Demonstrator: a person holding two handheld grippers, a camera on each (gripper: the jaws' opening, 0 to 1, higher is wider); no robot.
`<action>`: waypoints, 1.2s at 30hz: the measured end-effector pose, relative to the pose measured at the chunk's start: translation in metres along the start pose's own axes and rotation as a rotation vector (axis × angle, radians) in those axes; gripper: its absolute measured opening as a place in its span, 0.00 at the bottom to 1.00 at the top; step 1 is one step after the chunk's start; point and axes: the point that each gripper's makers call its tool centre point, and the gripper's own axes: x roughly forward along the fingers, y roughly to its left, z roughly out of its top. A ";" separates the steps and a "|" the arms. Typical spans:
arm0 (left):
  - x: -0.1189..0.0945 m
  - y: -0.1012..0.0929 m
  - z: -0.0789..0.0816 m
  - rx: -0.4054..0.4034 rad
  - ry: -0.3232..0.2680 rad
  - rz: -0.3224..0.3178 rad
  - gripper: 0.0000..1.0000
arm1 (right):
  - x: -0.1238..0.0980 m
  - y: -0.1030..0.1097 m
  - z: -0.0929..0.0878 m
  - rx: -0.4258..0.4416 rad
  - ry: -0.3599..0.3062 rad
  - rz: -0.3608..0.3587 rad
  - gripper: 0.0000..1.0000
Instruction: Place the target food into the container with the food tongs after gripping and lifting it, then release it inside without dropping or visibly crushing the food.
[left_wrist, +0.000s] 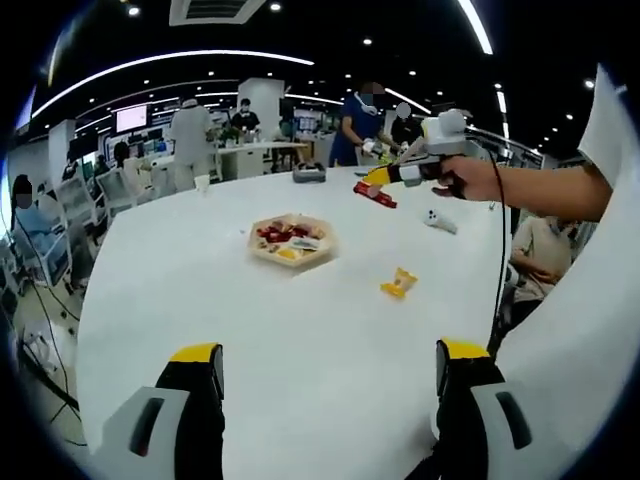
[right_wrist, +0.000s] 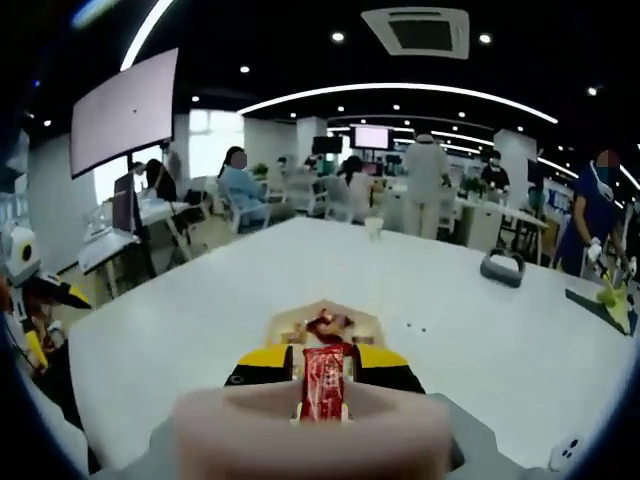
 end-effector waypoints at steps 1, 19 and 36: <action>0.000 0.000 0.000 -0.001 0.002 0.002 0.89 | 0.003 -0.001 0.003 -0.003 -0.003 0.002 0.23; -0.022 0.005 -0.010 -0.027 0.020 0.114 0.97 | 0.053 0.005 0.033 -0.066 -0.010 0.086 0.23; -0.036 0.011 -0.018 -0.047 0.045 0.190 0.93 | 0.093 0.007 0.050 -0.106 -0.005 0.135 0.23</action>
